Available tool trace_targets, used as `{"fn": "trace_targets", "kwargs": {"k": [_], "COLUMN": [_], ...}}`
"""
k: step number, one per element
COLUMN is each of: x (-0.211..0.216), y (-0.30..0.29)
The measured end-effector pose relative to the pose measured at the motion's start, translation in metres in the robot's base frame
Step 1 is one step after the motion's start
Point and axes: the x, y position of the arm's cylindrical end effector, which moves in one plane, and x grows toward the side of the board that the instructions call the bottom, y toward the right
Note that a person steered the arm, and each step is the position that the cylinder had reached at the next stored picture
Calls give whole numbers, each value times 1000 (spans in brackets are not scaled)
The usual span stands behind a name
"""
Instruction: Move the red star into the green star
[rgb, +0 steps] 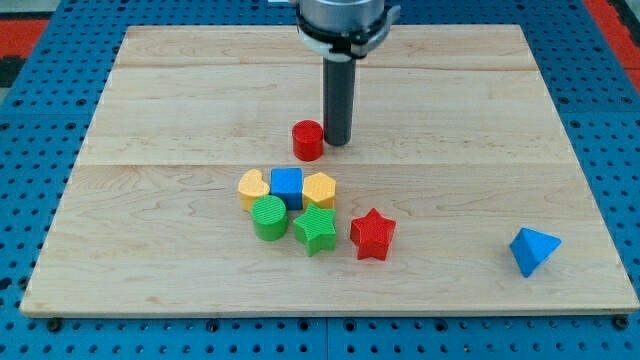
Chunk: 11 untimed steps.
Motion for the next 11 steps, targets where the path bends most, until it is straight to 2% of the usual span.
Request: {"fn": "trace_targets", "kwargs": {"k": [1, 2, 3, 4, 5, 6, 7, 8, 9, 10, 11], "x": [-10, 47, 35, 42, 116, 164, 168, 135, 132, 131, 109], "y": [-26, -41, -29, 85, 103, 93, 81, 31, 24, 61, 174]}}
